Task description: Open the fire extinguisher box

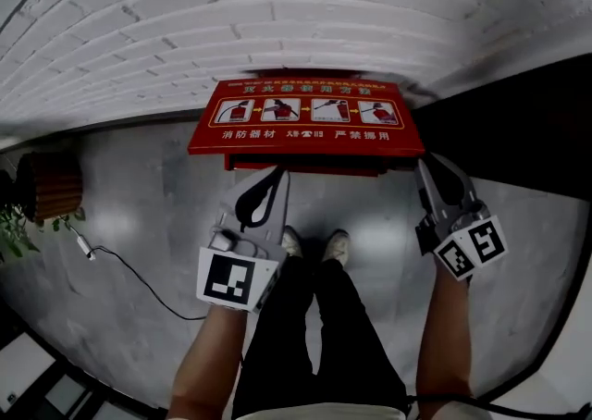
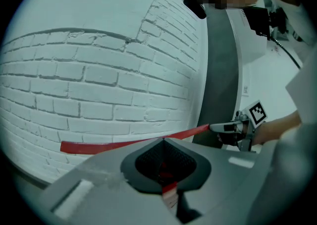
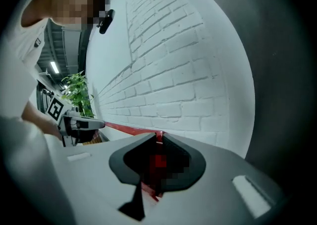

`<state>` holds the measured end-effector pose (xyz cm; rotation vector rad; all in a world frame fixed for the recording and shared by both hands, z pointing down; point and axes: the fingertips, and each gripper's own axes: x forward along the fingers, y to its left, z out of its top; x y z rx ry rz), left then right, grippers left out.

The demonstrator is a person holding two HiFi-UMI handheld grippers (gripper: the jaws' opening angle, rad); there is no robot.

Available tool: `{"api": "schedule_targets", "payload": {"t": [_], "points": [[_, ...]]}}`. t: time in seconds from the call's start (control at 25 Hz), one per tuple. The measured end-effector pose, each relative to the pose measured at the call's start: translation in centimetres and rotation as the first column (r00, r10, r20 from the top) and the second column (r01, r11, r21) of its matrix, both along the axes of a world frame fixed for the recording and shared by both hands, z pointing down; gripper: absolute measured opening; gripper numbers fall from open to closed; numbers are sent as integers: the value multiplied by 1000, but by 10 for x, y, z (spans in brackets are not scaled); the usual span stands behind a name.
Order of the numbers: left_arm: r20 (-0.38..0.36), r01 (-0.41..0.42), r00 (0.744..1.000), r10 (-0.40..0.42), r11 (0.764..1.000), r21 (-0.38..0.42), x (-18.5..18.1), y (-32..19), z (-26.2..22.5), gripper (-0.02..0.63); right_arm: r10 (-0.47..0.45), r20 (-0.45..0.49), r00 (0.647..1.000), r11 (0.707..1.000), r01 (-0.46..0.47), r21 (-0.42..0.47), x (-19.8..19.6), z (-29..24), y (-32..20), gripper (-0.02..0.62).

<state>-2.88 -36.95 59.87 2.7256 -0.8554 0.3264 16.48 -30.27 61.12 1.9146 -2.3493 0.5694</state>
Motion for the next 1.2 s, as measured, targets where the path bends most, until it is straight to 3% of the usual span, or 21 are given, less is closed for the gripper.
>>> {"api": "schedule_targets", "payload": {"t": [0.24, 0.44, 0.8, 1.0, 1.2], "points": [[-44, 22, 999, -21, 1000, 20, 4, -18, -32, 6, 70, 70, 995, 996, -74, 45, 27, -50, -56, 41], [-46, 40, 998, -38, 999, 36, 3, -42, -45, 6, 85, 108, 991, 995, -90, 42, 43, -62, -92, 35], [-65, 68, 996, -62, 993, 96, 9, -91, -77, 6, 41, 109, 993, 998, -46, 44, 63, -67, -141, 28], [-54, 79, 996, -74, 993, 86, 6, -97, -75, 6, 50, 112, 992, 998, -54, 30, 70, -67, -151, 26], [-47, 75, 996, -71, 994, 81, 5, -99, -72, 6, 73, 42, 996, 996, -75, 49, 69, -63, -150, 12]]}}
